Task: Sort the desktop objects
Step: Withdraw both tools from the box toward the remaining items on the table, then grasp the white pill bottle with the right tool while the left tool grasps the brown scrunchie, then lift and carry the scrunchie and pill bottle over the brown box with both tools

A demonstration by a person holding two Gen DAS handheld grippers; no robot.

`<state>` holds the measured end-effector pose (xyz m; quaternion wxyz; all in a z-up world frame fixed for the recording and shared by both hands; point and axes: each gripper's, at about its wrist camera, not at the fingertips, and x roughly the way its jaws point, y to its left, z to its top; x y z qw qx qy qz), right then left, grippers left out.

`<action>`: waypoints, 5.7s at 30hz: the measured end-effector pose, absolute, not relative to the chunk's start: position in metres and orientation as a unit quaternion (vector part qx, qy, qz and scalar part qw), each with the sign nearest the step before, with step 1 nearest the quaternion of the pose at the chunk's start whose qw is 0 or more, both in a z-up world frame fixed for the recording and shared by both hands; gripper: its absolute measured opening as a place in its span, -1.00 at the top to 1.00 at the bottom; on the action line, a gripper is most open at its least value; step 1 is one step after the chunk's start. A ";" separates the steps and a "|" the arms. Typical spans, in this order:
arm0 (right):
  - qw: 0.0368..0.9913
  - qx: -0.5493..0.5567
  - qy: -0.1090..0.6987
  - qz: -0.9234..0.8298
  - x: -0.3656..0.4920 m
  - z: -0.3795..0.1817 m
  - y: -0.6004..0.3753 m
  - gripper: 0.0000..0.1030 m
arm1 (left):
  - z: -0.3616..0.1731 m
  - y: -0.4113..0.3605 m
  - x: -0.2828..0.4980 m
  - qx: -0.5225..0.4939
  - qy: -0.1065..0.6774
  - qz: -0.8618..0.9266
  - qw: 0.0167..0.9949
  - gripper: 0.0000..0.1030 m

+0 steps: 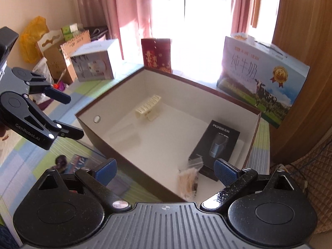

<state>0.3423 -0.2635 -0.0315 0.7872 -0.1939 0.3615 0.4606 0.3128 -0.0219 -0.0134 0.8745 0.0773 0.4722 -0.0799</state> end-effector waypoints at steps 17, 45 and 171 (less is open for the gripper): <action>0.787 -0.193 0.332 0.483 0.254 -0.026 -0.272 -0.96 | -0.003 -0.003 0.226 0.059 0.439 -0.055 0.895 -0.72; 0.777 -0.142 0.435 0.432 0.195 -0.106 -0.287 -0.96 | -0.065 0.031 0.136 -0.018 0.485 0.006 0.874 -0.77; 0.816 -0.081 0.429 0.378 0.235 -0.103 -0.295 0.54 | -0.059 -0.006 0.211 0.031 0.435 -0.071 0.897 0.45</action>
